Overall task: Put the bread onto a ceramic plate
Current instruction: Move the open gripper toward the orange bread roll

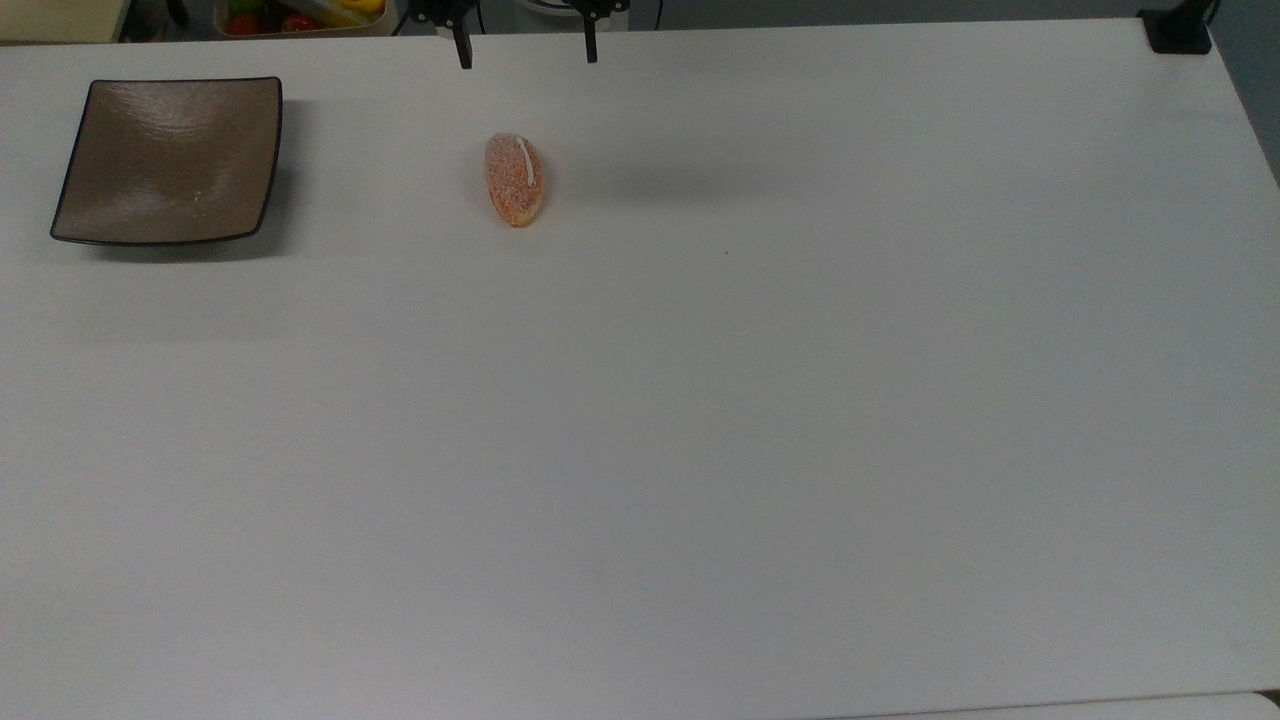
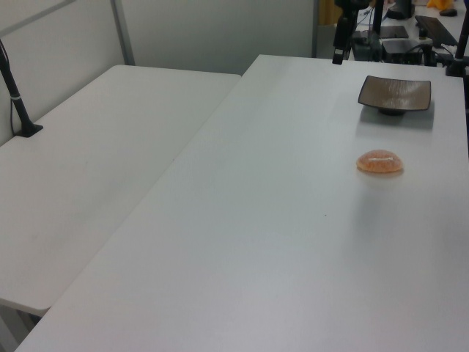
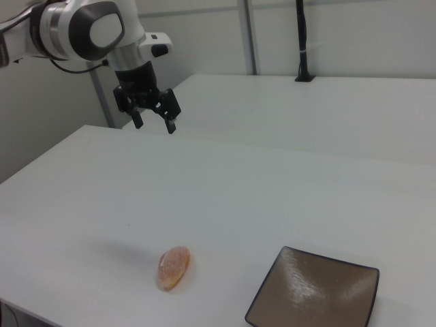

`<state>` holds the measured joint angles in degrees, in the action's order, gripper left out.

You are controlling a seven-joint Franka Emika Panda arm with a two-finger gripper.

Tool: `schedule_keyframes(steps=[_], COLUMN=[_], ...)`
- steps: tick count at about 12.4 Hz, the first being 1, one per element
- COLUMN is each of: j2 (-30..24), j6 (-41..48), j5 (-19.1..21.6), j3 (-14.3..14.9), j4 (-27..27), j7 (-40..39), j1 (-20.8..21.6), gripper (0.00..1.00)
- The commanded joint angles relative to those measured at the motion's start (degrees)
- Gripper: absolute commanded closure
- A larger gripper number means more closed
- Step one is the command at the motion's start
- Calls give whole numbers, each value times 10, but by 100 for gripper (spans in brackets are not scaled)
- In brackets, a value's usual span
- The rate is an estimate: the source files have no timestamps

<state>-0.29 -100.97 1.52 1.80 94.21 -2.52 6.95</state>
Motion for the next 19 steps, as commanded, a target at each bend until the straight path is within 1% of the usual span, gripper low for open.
schedule_keyframes(steps=[1, 7, 10, 12, 13, 16, 17, 19], j2=[-15, -14, -15, -19, -20, -19, -20, -20], j6=[-7, -1, 54, 72, 83, 144, 155, 179], j5=[9, 8, 2, 2, 1, -2, 1, 2], j3=[7, 6, -3, -7, -19, -31, -36, -36], j4=[16, 23, 26, 46, 62, 76, 77, 99], j7=[-3, -4, -11, -21, -22, -54, -53, -54], j1=[6, 10, 13, 19, 18, 17, 13, 4], gripper=[0, 0, 0, 0, 0, 0, 0, 0])
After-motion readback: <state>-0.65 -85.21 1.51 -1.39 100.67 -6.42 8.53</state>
